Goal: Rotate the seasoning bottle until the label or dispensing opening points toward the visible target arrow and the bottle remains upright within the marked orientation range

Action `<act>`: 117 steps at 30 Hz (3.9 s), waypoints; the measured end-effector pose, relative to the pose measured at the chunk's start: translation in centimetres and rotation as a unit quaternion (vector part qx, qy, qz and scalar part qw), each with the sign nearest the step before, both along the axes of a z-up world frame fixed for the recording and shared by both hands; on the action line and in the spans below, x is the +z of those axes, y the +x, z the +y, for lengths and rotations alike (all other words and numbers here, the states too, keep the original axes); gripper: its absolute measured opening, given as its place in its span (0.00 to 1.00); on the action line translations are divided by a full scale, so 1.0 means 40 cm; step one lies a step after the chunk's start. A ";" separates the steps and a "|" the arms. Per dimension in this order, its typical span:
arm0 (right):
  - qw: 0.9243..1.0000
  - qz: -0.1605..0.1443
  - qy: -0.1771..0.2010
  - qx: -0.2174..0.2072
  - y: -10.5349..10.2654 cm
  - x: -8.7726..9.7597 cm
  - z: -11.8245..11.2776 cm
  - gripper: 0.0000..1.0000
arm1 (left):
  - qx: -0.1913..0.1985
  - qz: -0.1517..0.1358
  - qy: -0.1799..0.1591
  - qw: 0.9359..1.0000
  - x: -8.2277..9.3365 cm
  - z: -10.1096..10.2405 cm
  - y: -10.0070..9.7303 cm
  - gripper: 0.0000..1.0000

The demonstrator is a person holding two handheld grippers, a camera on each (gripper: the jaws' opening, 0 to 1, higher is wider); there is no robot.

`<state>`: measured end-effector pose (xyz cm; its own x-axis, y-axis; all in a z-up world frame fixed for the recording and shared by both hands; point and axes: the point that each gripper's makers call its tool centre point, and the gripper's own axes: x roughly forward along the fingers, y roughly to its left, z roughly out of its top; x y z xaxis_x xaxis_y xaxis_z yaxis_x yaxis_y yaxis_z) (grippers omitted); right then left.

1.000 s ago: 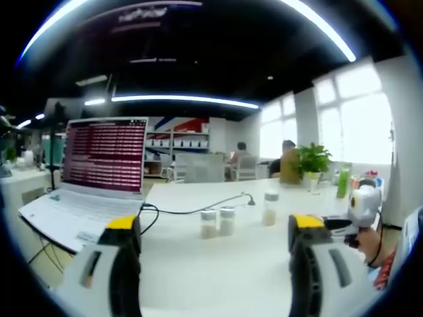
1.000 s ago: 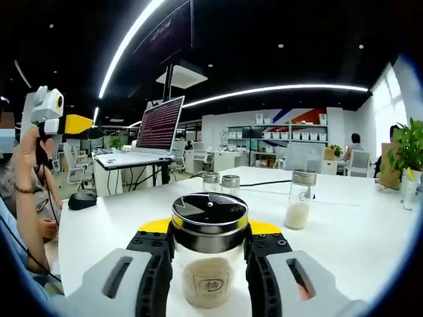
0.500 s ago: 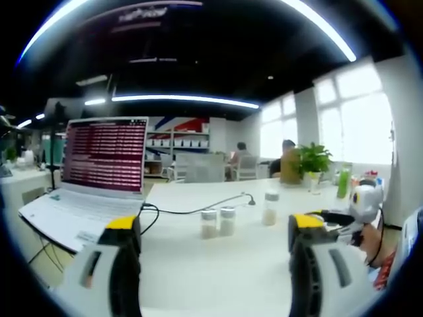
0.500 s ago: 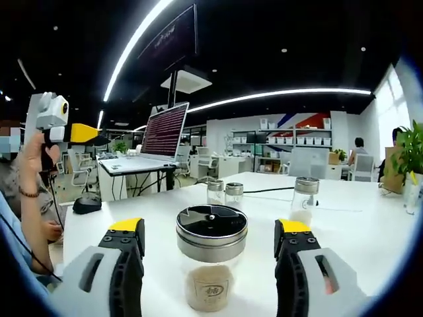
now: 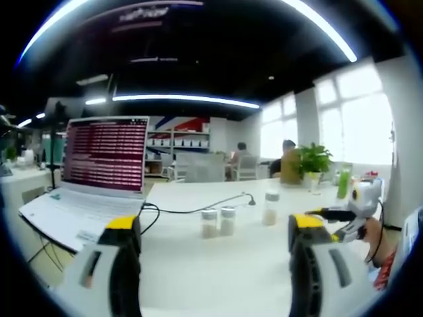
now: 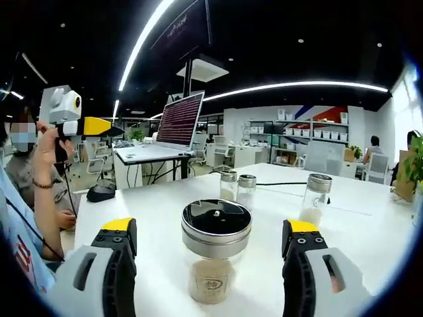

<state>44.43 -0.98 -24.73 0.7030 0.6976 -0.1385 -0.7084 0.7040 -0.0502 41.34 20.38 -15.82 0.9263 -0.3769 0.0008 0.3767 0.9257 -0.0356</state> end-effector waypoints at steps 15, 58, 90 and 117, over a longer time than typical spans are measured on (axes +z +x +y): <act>0.993 -0.038 0.036 0.104 -0.022 0.122 -0.018 0.99 | -0.002 0.002 -0.001 1.000 -0.002 -0.006 -0.001 0.98; 0.949 0.049 0.044 0.310 -0.073 0.002 -0.008 0.73 | 0.008 0.001 -0.007 1.000 -0.002 -0.004 -0.008 0.98; 0.952 0.039 0.002 0.303 -0.034 -0.020 0.011 0.38 | 0.001 0.002 -0.008 1.000 0.001 -0.001 0.020 0.98; 0.966 0.044 -0.024 0.253 -0.014 -0.019 -0.002 0.38 | 0.008 -0.004 -0.017 1.000 0.003 0.007 -0.005 0.98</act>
